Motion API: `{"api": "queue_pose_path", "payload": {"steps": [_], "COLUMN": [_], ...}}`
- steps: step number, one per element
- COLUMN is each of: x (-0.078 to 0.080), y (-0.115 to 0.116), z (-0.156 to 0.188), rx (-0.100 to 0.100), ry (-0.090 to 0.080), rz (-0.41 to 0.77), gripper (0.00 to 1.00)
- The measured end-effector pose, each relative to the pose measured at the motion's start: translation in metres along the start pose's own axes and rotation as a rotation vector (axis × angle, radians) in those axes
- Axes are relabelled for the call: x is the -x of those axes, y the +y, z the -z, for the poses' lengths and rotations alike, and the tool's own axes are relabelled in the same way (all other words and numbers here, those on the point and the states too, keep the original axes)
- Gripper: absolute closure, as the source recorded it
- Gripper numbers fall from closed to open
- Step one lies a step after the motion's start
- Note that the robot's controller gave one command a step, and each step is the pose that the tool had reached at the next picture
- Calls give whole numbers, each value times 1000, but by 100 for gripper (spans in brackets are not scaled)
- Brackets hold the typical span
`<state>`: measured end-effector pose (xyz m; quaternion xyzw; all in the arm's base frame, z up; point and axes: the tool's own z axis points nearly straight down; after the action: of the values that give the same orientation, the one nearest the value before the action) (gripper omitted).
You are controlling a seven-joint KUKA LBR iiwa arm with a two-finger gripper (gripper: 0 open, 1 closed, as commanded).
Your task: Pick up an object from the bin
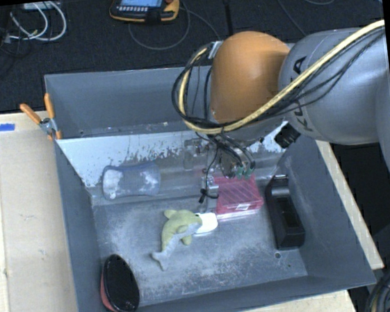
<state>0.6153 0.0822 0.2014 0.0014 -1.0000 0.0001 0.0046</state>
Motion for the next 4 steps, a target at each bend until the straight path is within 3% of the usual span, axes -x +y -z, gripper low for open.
{"api": "queue_pose_path", "payload": {"steps": [1, 2, 3, 4], "x": [1, -11, -30, -36], "y": [0, -7, -26, -24], "z": [5, -36, -76, -103], "rx": [1, 1, 0, -2], "ry": [-8, -9, -4, -6], "rz": [-1, 59, 253, 436], "gripper": [0, 0, 0, 0]}}
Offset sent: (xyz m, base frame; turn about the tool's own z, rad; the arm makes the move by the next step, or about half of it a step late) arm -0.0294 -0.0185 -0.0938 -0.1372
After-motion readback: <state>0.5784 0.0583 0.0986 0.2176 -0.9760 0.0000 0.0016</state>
